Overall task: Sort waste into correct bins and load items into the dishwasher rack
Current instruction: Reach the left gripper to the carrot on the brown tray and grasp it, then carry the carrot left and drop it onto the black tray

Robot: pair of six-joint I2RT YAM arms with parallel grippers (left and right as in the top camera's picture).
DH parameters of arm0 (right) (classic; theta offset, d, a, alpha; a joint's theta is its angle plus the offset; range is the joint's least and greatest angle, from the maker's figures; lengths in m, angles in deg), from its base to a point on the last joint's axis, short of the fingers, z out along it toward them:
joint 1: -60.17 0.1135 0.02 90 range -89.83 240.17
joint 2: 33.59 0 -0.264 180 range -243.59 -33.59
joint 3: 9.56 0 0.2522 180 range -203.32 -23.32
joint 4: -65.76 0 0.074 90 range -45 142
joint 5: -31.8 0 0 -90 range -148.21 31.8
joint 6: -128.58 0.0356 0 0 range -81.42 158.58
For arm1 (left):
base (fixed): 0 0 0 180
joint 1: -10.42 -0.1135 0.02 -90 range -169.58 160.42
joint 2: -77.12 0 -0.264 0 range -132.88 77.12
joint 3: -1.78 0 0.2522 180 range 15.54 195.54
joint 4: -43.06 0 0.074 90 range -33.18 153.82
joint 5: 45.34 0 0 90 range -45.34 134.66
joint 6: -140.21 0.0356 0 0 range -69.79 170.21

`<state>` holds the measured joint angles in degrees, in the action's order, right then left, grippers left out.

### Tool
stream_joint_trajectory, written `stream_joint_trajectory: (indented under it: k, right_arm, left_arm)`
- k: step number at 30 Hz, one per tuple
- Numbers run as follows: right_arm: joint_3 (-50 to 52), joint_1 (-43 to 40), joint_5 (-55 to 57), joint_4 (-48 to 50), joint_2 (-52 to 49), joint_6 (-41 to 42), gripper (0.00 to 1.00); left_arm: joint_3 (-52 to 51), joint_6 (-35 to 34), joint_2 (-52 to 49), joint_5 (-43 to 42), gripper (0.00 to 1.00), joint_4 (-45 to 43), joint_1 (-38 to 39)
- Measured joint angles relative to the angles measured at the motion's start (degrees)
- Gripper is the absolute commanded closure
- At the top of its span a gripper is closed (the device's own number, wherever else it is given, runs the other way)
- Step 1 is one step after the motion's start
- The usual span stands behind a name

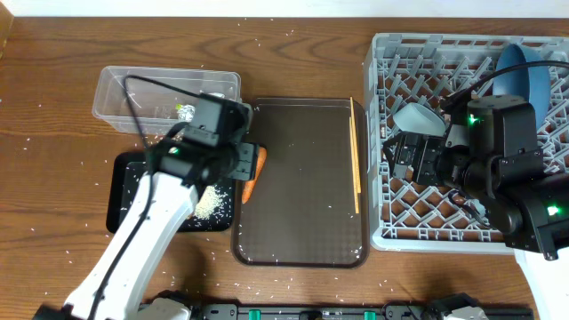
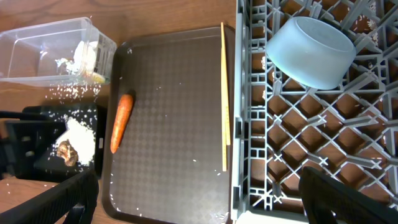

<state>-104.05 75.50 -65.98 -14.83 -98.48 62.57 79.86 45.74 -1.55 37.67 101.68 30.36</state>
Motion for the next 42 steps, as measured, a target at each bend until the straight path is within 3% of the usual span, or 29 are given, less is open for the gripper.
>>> stream_joint_trajectory:
  k: [12,22,26,30,35,42]
  right_arm:
    - [0.0,0.0,0.0,-0.3,0.0,0.0,0.01]
    - [0.0,0.0,0.0,-1.1,0.0,0.0,0.01]
    - [0.0,0.0,0.0,-1.1,0.0,0.0,0.01]
    - [0.0,0.0,0.0,-1.1,0.0,0.0,0.01]
    - [0.0,0.0,0.0,-1.5,0.0,0.0,0.01]
    - [0.0,0.0,0.0,-2.0,0.0,0.0,0.01]
  left_arm:
    - [0.0,0.0,-14.1,6.6,0.39,-4.4,6.6]
    - [0.0,0.0,-25.9,12.0,0.39,-7.4,6.9]
    - [0.0,-0.1,-26.6,11.9,0.5,-8.5,7.0]
    - [0.0,0.2,-26.7,11.5,0.51,-9.9,7.0]
    - [0.0,0.2,-27.1,11.2,0.68,-10.5,7.1]
    - [0.0,0.2,-27.1,9.0,0.71,-10.9,7.1]
